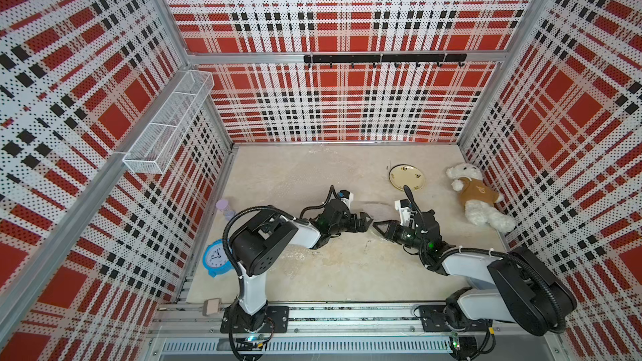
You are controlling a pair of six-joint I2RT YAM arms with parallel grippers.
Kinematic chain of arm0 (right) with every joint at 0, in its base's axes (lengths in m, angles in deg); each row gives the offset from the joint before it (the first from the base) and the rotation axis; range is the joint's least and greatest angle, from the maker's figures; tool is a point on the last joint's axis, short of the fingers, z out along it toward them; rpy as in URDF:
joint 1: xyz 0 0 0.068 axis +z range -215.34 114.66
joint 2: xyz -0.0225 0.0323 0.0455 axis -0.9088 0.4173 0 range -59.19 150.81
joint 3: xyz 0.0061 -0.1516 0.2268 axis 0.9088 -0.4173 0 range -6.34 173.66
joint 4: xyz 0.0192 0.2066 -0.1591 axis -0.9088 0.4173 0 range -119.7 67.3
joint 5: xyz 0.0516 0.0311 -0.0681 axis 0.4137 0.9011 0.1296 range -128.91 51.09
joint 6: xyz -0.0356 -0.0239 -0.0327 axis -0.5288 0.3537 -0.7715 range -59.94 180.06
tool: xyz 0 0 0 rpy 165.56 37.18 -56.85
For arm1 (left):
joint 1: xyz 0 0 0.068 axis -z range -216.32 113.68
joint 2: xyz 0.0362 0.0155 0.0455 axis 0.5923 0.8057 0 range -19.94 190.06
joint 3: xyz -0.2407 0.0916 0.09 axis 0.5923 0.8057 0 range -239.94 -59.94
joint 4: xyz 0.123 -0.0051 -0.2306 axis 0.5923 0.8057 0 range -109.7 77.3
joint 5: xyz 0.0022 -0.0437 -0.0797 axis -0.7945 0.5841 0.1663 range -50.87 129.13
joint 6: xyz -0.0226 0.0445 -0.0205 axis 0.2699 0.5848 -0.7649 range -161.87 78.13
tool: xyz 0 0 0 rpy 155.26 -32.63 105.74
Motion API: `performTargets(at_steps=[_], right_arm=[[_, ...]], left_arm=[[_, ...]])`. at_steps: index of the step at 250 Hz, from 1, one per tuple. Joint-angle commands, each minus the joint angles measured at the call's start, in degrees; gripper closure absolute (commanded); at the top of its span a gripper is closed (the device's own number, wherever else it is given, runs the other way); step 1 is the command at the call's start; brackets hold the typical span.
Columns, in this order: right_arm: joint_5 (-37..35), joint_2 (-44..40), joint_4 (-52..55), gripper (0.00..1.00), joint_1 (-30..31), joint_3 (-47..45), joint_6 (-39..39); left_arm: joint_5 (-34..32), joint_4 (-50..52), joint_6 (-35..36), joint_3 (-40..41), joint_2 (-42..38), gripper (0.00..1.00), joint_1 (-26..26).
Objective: Unpack dinner plates from bubble wrap
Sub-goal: Unwrap the bubble wrap at the center of the board.
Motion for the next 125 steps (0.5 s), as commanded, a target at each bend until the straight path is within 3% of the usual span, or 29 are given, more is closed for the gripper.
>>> performTargets(at_steps=[1,125], right_arm=[[1.69,-1.82,-6.27,1.00,-0.64,2.16,0.48],[5.74,0.11,-12.61,1.00,-0.64,3.82,5.43]], left_arm=[[-0.30,14.76,-0.90,3.90,4.83,0.01,-0.29],[-2.63,15.97,-0.38,4.61,5.23,0.00,0.14]])
